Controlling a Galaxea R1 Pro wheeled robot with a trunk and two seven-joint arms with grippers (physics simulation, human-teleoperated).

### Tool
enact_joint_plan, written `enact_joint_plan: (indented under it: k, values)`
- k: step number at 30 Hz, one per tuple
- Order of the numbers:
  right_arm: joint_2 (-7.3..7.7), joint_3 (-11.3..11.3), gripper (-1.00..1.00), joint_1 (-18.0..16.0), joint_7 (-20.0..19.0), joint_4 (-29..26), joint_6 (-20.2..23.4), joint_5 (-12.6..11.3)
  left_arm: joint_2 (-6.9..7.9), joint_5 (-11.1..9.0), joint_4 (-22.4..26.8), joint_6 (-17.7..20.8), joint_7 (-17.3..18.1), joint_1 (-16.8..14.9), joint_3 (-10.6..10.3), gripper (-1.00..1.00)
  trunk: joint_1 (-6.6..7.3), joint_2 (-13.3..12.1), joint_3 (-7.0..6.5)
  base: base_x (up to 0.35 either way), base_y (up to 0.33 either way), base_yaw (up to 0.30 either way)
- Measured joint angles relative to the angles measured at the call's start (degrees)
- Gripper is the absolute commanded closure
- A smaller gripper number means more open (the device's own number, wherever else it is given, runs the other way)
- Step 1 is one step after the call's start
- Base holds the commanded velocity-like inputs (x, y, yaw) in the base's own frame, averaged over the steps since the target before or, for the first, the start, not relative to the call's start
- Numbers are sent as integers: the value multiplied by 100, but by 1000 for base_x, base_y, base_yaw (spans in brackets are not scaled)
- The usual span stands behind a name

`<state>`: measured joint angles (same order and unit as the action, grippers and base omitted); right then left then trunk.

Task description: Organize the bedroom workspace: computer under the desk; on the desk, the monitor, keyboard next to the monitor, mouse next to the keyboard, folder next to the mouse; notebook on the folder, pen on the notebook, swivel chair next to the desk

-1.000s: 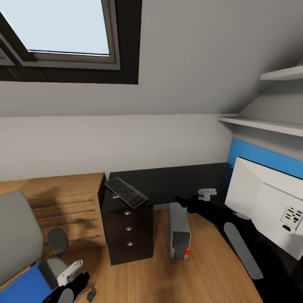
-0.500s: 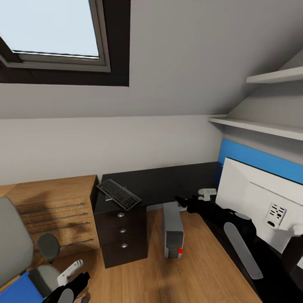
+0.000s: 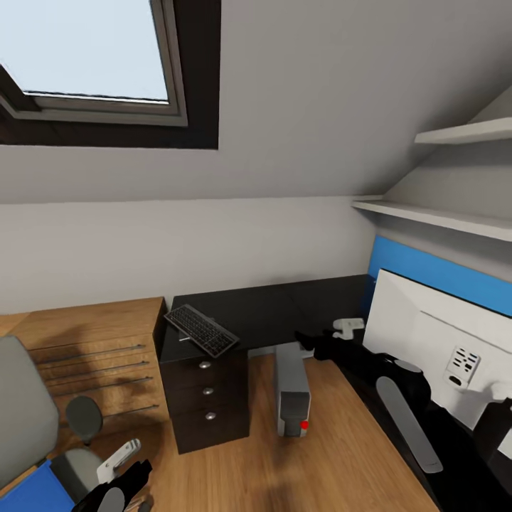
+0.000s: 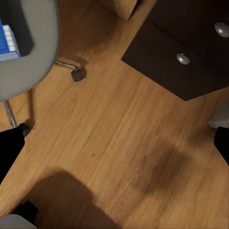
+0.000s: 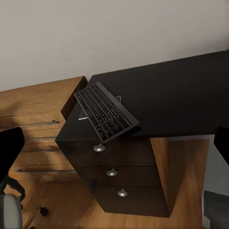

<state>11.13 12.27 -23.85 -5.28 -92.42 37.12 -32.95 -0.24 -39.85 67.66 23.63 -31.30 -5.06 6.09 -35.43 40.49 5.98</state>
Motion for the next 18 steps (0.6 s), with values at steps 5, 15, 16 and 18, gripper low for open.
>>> enact_joint_plan:
  k: [5,15,16,18]
  values:
    - [2,103,-100,0,4,0,-14,3,0,0,0,0,0,0,0,-100,110,-201,-90,0,0,0]
    - [3,127,-100,0,8,0,-36,3,0,0,0,1,1,0,0,-100,330,-603,-270,0,0,0]
    - [1,121,-100,0,21,0,-29,4,0,0,0,1,6,0,0,-100,352,-643,-289,0,0,0]
    - [1,116,-100,0,25,0,-27,3,0,-3,0,1,7,0,0,-100,396,-724,-325,0,0,0]
